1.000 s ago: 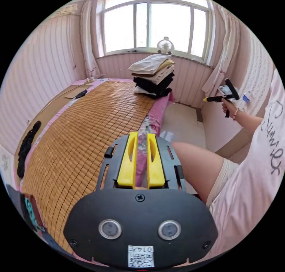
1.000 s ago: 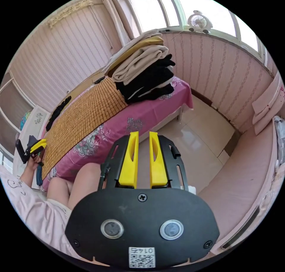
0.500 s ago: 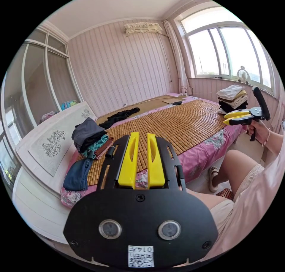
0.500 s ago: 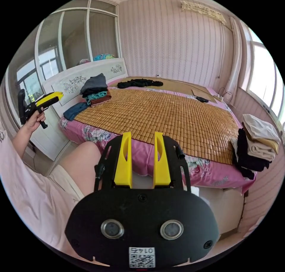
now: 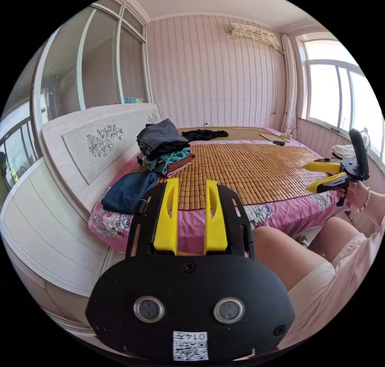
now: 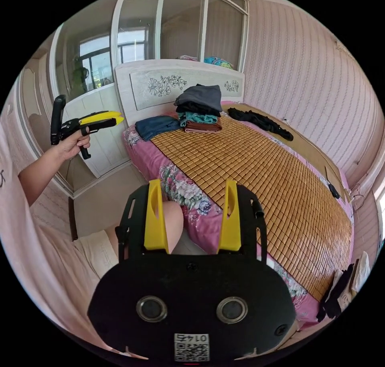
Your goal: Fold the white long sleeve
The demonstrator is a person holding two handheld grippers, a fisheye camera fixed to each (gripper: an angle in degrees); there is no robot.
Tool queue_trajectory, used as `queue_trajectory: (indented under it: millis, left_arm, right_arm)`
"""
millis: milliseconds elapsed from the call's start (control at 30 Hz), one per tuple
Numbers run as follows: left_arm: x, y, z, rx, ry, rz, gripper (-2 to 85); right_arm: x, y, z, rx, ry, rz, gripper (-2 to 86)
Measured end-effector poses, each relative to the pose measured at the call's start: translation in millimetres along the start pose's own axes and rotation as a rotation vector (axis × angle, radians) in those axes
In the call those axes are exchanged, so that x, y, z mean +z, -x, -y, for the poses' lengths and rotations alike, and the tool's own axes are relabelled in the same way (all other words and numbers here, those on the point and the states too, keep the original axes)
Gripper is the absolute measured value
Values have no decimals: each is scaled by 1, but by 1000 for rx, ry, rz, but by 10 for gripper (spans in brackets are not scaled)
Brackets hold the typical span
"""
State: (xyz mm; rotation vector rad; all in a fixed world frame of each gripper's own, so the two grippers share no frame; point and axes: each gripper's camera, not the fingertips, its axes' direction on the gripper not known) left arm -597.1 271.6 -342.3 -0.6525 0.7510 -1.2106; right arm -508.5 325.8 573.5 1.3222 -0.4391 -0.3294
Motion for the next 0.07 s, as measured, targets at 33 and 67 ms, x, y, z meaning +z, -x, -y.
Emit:
queue_trajectory:
  millis: [33,67]
  left_arm:
    - [3,21,-7,-25,14,15,109]
    - [5,32,-11,-41,25,23,114]
  right_arm:
    - [14,7,18,-18,15,26,211]
    - [22,11,27,-28,23,44,212]
